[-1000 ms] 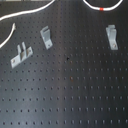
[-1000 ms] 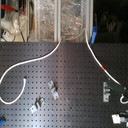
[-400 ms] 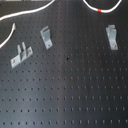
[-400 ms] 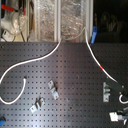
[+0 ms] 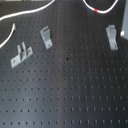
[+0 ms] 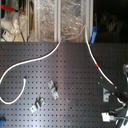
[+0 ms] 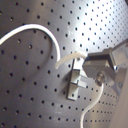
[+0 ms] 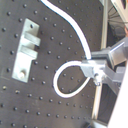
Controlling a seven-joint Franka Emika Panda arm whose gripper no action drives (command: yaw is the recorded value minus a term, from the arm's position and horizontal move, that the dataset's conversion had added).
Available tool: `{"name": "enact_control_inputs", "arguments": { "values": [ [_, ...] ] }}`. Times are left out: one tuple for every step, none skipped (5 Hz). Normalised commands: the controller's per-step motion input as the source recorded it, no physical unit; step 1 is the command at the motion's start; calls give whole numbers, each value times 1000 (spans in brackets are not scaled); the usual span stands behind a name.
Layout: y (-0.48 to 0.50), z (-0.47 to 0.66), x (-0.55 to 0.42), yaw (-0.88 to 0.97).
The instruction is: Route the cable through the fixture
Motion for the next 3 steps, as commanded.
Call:
{"name": "enact_control_inputs", "arguments": {
  "values": [
    [222,236,-397,249],
    [214,296,-341,460],
    [200,293,-256,597]
  ]
}}
